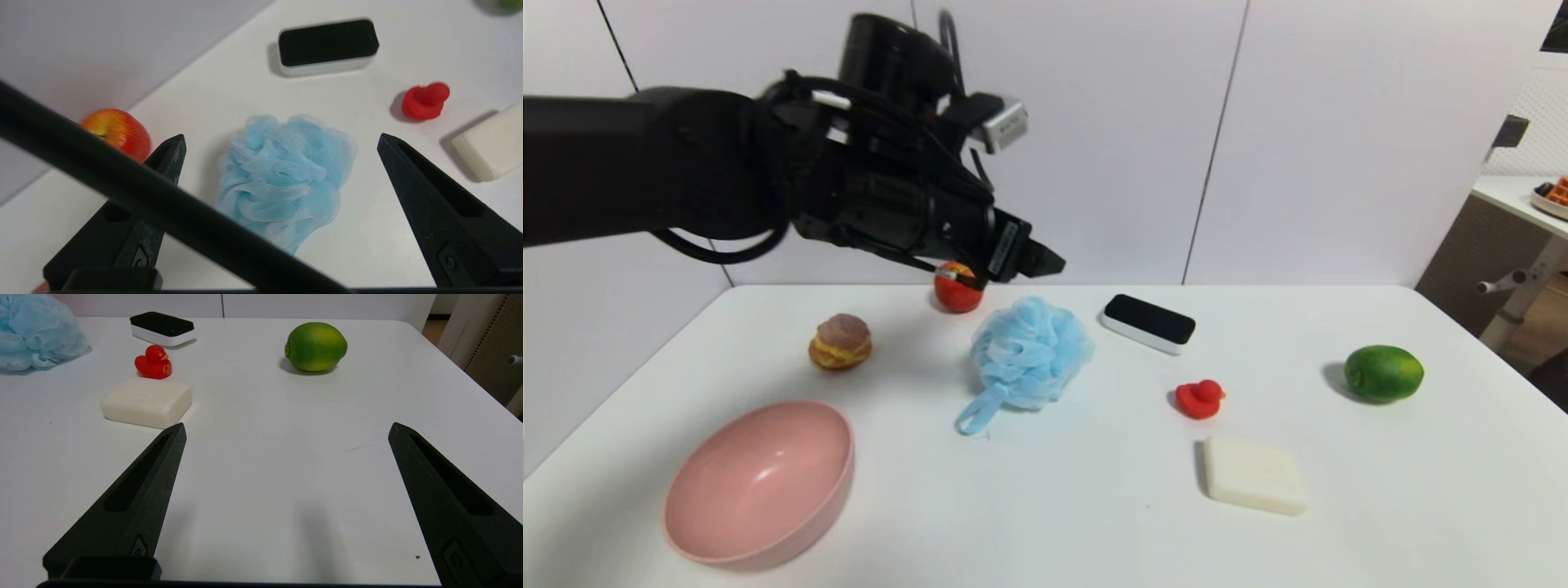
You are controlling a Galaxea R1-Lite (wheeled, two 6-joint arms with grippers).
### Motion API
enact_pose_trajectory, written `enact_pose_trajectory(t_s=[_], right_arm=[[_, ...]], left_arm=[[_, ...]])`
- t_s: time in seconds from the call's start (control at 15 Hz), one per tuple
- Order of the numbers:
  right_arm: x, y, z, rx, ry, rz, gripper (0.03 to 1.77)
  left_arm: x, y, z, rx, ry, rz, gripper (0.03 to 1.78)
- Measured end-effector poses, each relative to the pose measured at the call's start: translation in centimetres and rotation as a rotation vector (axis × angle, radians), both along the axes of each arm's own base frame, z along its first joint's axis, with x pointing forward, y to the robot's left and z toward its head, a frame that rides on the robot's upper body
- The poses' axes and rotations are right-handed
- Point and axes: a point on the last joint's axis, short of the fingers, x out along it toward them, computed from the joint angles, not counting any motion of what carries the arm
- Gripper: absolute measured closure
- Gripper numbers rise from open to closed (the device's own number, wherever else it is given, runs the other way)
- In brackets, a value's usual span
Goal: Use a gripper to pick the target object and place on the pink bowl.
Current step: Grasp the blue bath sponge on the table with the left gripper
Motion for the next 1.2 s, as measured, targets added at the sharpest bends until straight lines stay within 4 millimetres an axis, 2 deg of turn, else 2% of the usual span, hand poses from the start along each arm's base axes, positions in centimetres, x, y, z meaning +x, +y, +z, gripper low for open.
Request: enact_pose_trajectory(t_s=[0.2,0.4,0.8,1.2], right_arm=[[0.0,0.0,0.0,0.000,0.000,0.000,0.09],[0.0,0.0,0.0,0.000,0.000,0.000,0.09],[0.0,0.0,0.0,0.000,0.000,0.000,0.09],[0.0,0.0,0.0,0.000,0.000,0.000,0.09]], left_arm=[[1.4,-1.8,-3.6,0.068,0.100,-0.013,0.12],[2.3,-2.8,-5.9,0.099,0.156,-0.015,0.12],[3.7,-3.7,-9.4,0.115,0.255,0.019,0.12],[4.5,-3.7,-12.1,0.160,0.323,0.038,0.12]])
